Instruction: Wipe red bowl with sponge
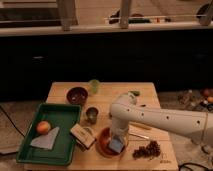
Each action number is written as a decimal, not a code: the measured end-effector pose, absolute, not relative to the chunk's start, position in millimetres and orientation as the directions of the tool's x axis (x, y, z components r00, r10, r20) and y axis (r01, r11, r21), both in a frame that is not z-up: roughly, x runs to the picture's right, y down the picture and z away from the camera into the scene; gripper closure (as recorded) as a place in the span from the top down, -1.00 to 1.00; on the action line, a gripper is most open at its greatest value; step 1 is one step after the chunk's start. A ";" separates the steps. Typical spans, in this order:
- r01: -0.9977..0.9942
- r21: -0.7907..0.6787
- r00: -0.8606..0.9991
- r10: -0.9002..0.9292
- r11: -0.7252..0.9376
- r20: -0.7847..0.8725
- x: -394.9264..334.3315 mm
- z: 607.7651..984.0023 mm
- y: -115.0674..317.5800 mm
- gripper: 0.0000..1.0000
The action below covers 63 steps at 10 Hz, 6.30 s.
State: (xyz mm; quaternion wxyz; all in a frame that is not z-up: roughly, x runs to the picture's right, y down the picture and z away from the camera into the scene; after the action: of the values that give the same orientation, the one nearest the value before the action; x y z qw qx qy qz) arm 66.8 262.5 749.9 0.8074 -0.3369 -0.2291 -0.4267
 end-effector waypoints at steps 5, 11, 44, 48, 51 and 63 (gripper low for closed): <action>0.865 -0.318 0.497 -0.577 0.388 0.648 45.6 756.6 235.6 -1.00; 0.931 -0.251 0.363 -0.622 0.264 0.694 13.5 739.7 252.3 -1.00; 0.991 -0.074 0.129 -0.665 0.110 0.735 9.2 732.5 245.3 -1.00; 0.995 -0.054 0.098 -0.643 0.088 0.760 19.9 721.4 263.2 -1.00; 0.987 -0.096 0.154 -0.631 0.125 0.761 44.0 725.7 257.1 -1.00; 0.980 -0.096 0.187 -0.640 0.174 0.745 44.2 734.2 229.2 -1.00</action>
State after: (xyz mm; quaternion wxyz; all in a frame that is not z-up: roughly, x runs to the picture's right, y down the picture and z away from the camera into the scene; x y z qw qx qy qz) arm 44.2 229.2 734.2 0.7106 -0.2971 -0.2859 -0.5701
